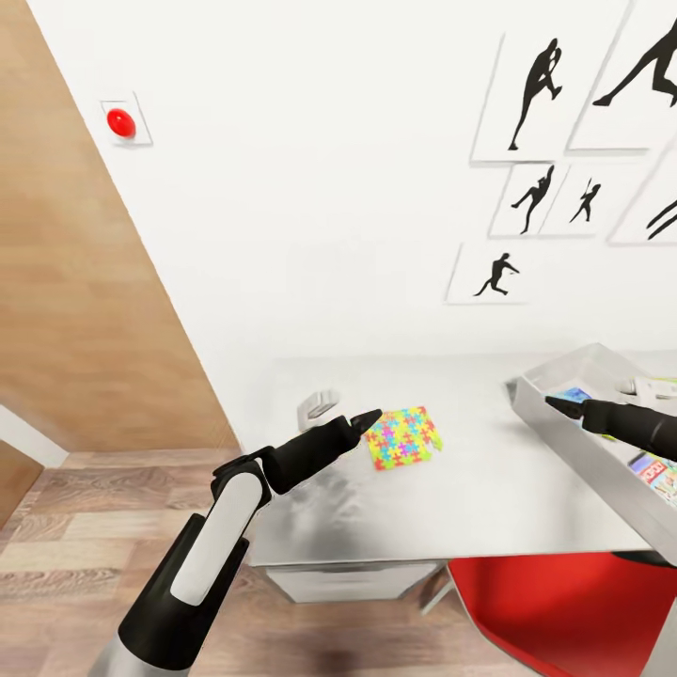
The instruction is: Put all the toys in the child's room - the three board games (two on the bed and one on the table), the two jigsaw puzzles on the table, and the tennis ball on the table - inside the toy box on the table in the child's room.
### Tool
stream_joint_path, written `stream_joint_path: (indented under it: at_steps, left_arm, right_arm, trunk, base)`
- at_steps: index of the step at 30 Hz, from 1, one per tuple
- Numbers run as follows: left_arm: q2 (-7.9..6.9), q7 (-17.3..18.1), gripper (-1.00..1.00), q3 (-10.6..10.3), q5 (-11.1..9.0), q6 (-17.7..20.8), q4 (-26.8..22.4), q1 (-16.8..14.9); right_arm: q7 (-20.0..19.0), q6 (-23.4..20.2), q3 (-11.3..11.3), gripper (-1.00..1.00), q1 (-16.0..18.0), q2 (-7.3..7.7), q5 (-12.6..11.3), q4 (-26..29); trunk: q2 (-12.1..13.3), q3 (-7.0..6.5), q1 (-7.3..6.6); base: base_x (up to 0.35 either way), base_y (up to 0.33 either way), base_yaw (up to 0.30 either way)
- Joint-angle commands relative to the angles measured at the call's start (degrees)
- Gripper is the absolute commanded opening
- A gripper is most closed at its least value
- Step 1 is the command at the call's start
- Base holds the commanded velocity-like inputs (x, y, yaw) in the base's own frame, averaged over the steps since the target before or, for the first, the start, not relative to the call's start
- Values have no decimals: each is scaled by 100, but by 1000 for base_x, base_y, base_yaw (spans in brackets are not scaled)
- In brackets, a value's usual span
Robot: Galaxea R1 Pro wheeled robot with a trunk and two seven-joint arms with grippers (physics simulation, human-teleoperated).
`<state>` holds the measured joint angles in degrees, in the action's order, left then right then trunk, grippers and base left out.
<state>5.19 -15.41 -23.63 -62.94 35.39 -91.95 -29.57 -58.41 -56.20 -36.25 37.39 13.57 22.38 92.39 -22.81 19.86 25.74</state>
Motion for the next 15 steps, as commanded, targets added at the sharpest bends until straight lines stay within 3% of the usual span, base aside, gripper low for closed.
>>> stream_joint_path:
  at_steps: [1, 15]
  left_arm:
    - [0, -54, 100, 0, -60, 12, -7, -5]
    - [-2, -52, 100, 2, -61, 12, -7, -3]
  right_arm:
    - [-59, -30, -5, 100, 8, 0, 56, 7]
    - [-72, 0, 21, 100, 0, -11, 59, 4]
  trunk:
    - [-11, 10, 4]
    - [-11, 10, 4]
  base:
    - [84, 291, 0]
    - [100, 285, 0]
